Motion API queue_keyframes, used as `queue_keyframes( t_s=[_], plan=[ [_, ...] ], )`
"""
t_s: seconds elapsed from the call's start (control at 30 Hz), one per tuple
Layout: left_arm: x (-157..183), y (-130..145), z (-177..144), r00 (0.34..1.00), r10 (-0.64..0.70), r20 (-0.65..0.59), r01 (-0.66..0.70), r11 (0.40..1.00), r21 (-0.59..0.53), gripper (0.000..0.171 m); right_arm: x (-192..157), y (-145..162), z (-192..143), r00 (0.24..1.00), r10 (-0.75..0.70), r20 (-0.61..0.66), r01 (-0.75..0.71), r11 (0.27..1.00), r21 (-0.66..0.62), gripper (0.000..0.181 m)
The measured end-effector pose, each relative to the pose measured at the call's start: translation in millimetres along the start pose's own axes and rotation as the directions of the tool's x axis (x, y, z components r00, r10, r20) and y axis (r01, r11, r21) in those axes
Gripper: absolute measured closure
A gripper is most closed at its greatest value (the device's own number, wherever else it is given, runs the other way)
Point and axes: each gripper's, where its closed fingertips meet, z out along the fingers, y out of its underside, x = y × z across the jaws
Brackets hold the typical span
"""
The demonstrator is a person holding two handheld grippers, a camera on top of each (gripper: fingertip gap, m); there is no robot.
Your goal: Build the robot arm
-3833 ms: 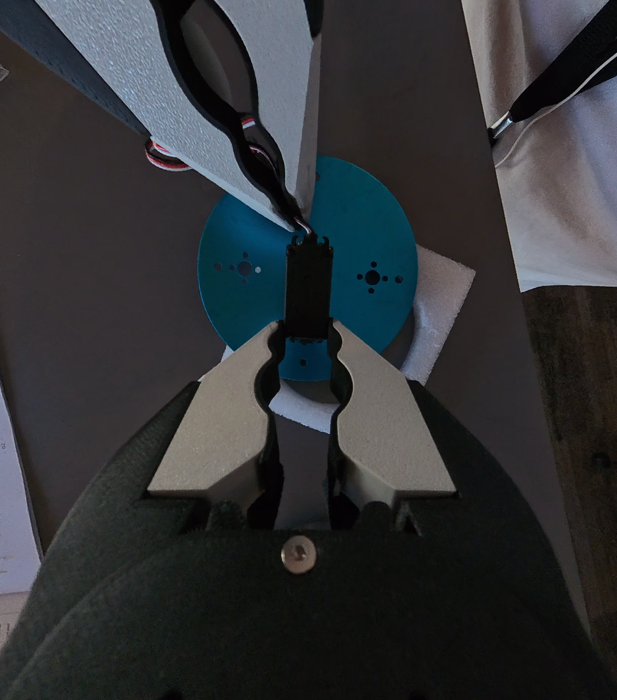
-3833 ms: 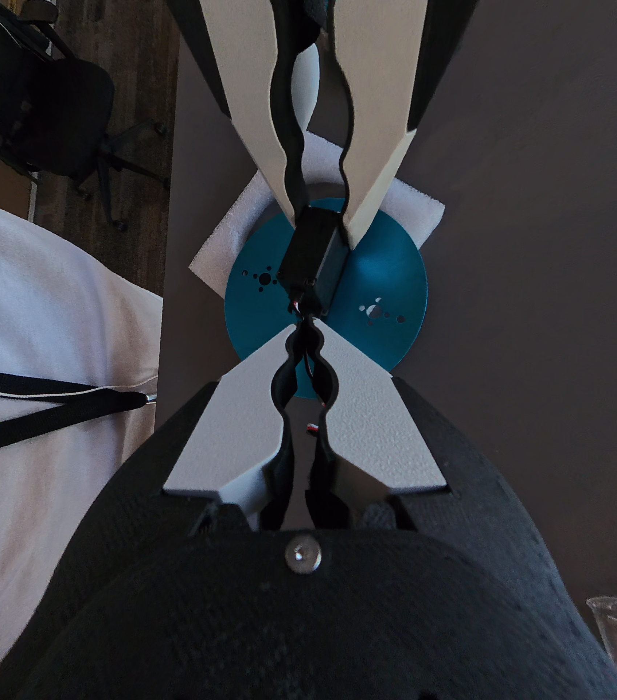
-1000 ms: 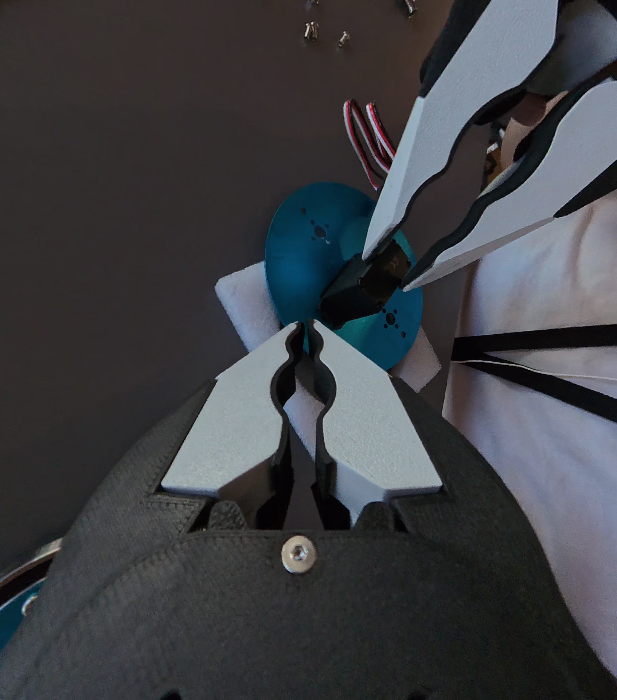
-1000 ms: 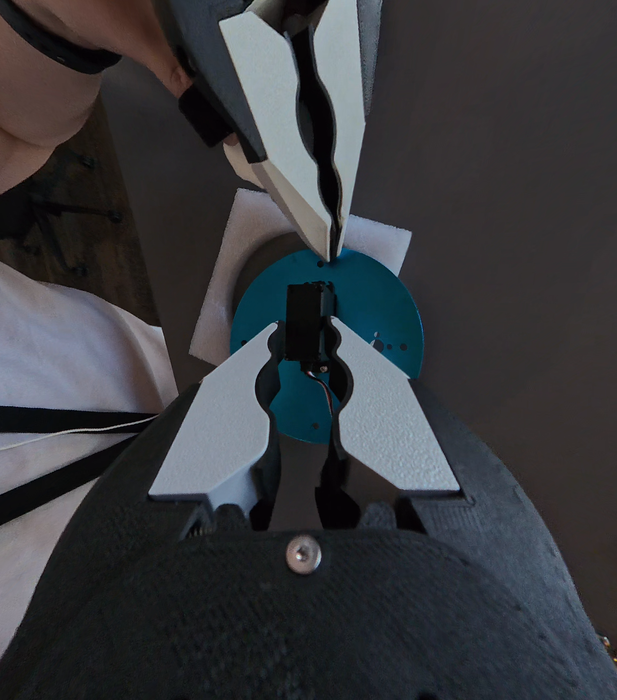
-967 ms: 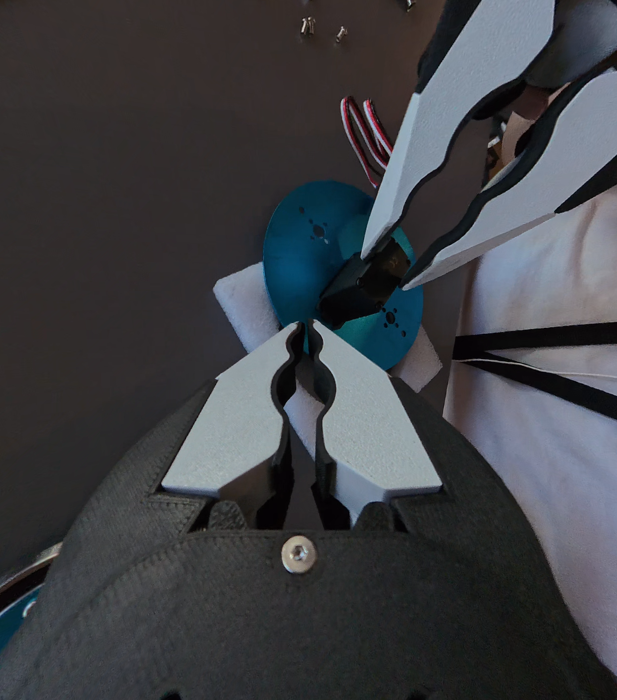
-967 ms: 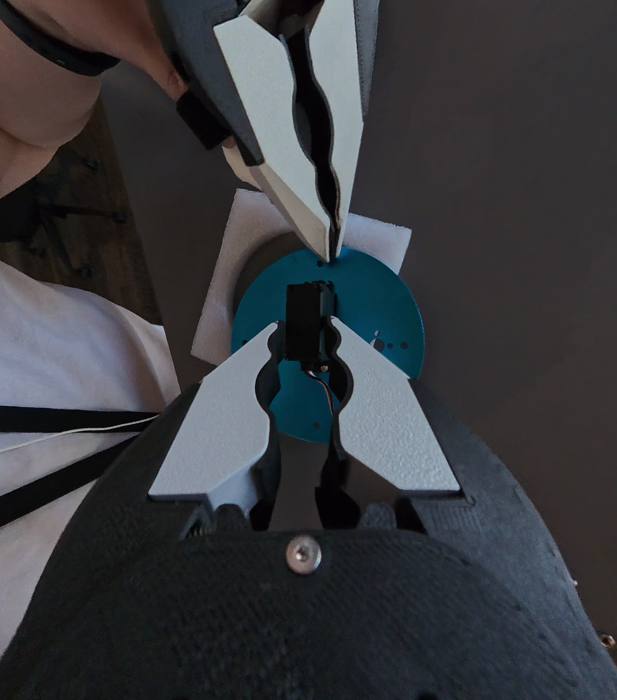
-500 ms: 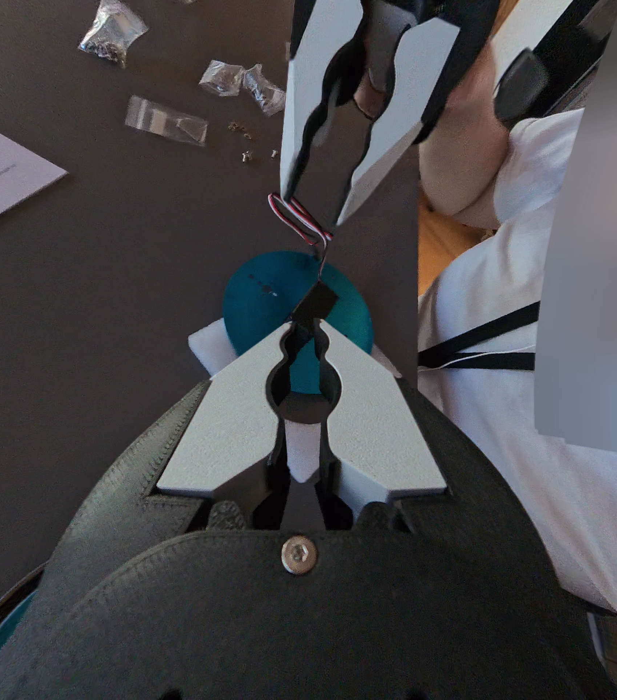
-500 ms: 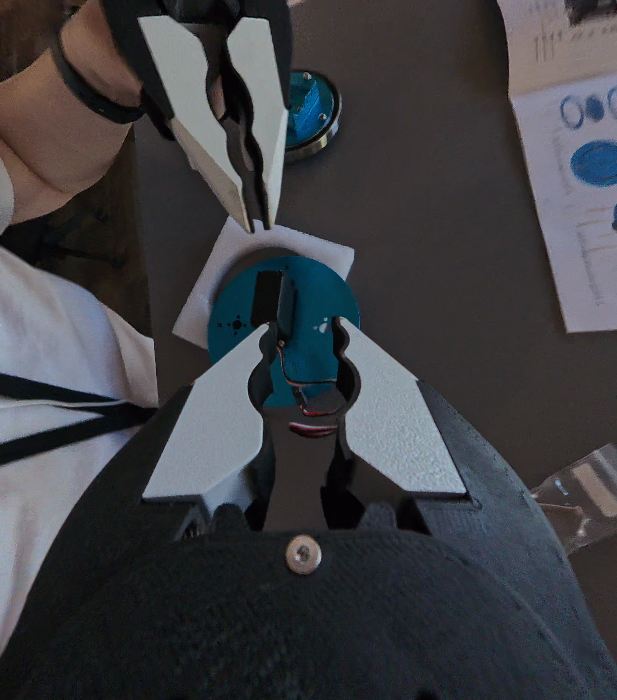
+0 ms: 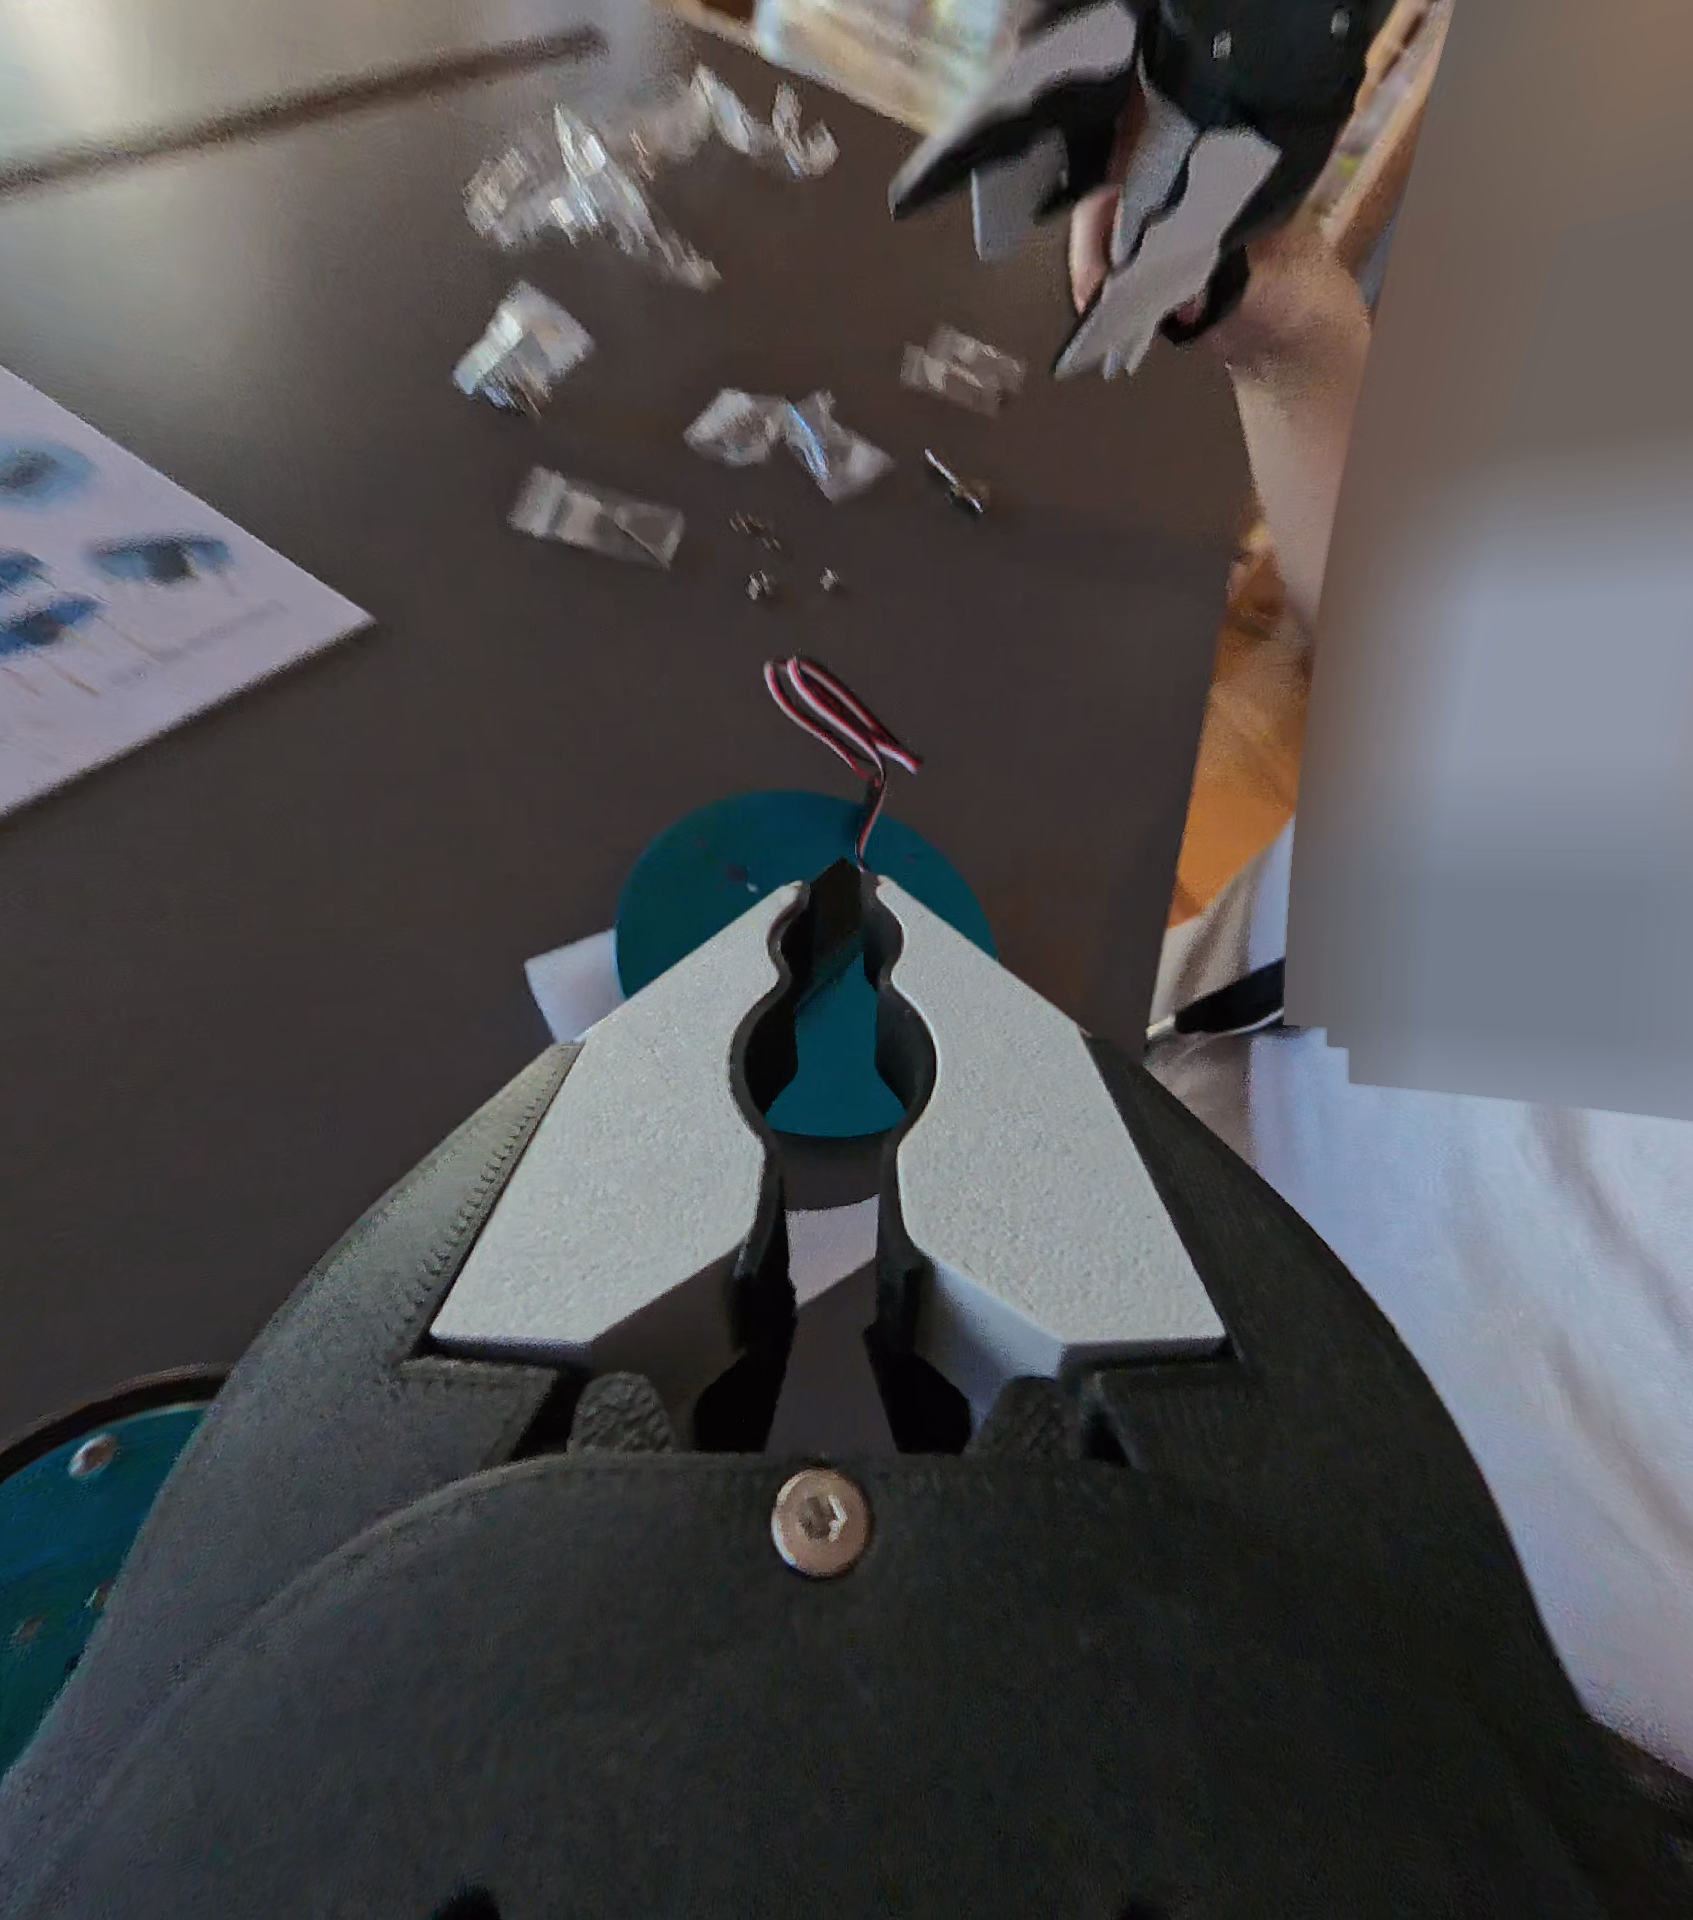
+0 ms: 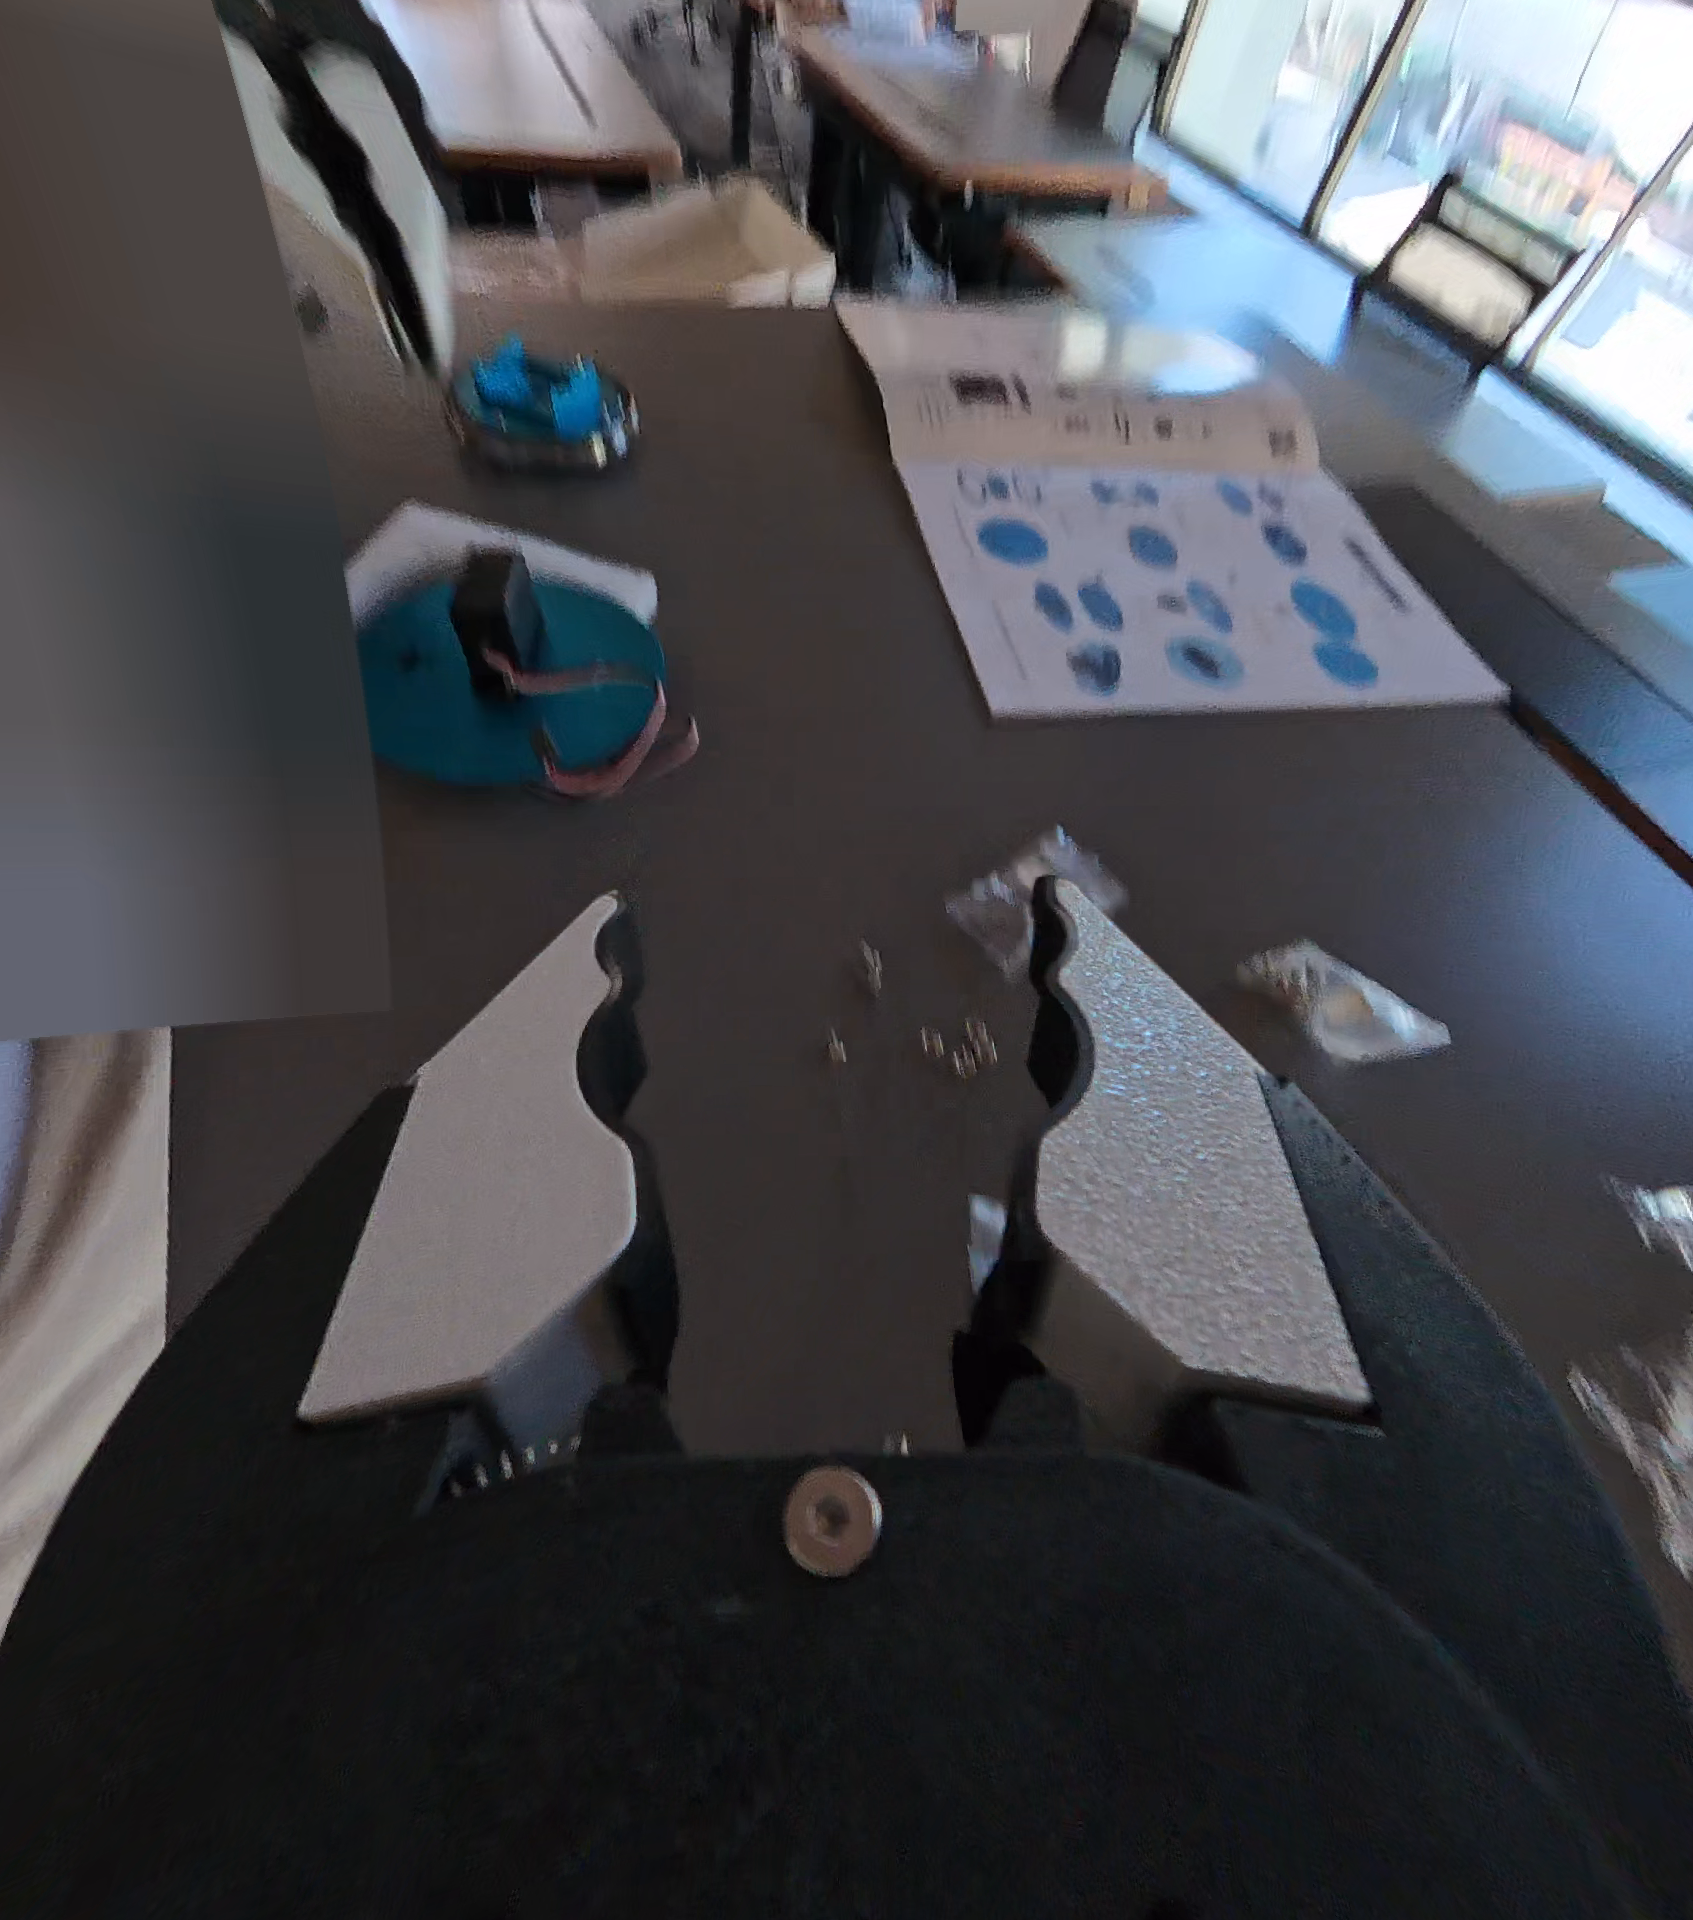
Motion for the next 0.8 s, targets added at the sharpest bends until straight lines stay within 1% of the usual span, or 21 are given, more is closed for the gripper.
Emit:
queue_keyframes(
  t_s=[0.03,0.07,0.1,0.13,0.17,0.2,0.27,0.3,0.4,0.43,0.47,0.57,0.67,0.77,0.8],
  plan=[
    [4.5,-5.7,-6.5,0.998,0.032,0.055,-0.035,0.998,0.043,0.163,4.1,12.3,-6.1,1.0,-0.003,-0.008,0.002,0.998,-0.055,0.107],
    [10.7,-11.9,-12.0,0.993,0.06,0.104,-0.069,0.993,0.091,0.16,5.4,22.0,-10.2,1.0,-0.007,0.0,0.007,0.996,-0.092,0.121],
    [18.3,-18.0,-15.9,0.987,0.078,0.143,-0.098,0.985,0.143,0.158,0.7,28.7,-11.9,0.999,-0.011,0.041,0.016,0.994,-0.107,0.146],
    [26.5,-23.0,-17.9,0.981,0.087,0.171,-0.12,0.974,0.194,0.154,-4.4,34.2,-10.9,0.996,-0.023,0.087,0.033,0.993,-0.116,0.159],
    [34.5,-26.8,-17.7,0.977,0.092,0.191,-0.137,0.961,0.239,0.148,-5.1,41.7,-7.8,0.993,-0.039,0.112,0.056,0.988,-0.146,0.161],
    [41.5,-29.3,-15.8,0.974,0.091,0.207,-0.148,0.95,0.275,0.145,-2.8,50.4,-3.0,0.99,-0.065,0.128,0.088,0.979,-0.186,0.161],
    [52.6,-32.8,-9.1,0.97,0.078,0.23,-0.153,0.932,0.328,0.146,6.4,64.0,11.7,0.979,-0.129,0.157,0.165,0.957,-0.238,0.163],
    [57.5,-33.5,-5.0,0.97,0.07,0.234,-0.15,0.928,0.342,0.146,11.1,69.6,20.8,0.973,-0.151,0.177,0.193,0.947,-0.257,0.164],
    [73.0,-34.0,5.7,0.97,0.045,0.241,-0.134,0.92,0.368,0.147,19.8,88.4,44.1,0.945,-0.171,0.28,0.266,0.9,-0.345,0.166],
    [78.3,-34.1,7.9,0.967,0.038,0.25,-0.133,0.916,0.377,0.148,19.6,90.6,49.7,0.93,-0.171,0.325,0.289,0.888,-0.357,0.167],
    [83.1,-33.4,9.8,0.963,0.03,0.266,-0.134,0.913,0.384,0.149,18.4,90.9,54.2,0.911,-0.176,0.373,0.315,0.88,-0.355,0.168],
    [95.6,-26.3,14.0,0.945,0.007,0.326,-0.138,0.915,0.379,0.15,23.1,89.9,64.4,0.866,-0.207,0.456,0.389,0.851,-0.353,0.169],
    [106.0,-18.9,15.2,0.924,-0.013,0.382,-0.138,0.921,0.363,0.152,22.6,92.6,69.5,0.835,-0.172,0.522,0.413,0.824,-0.388,0.167],
    [115.1,-15.1,15.7,0.909,-0.032,0.415,-0.129,0.926,0.354,0.152,26.6,98.2,73.8,0.828,-0.168,0.535,0.438,0.79,-0.429,0.163],
    [118.3,-15.2,16.1,0.906,-0.033,0.423,-0.132,0.926,0.354,0.152,26.2,97.1,75.1,0.826,-0.163,0.54,0.434,0.795,-0.424,0.164]
  ],
)
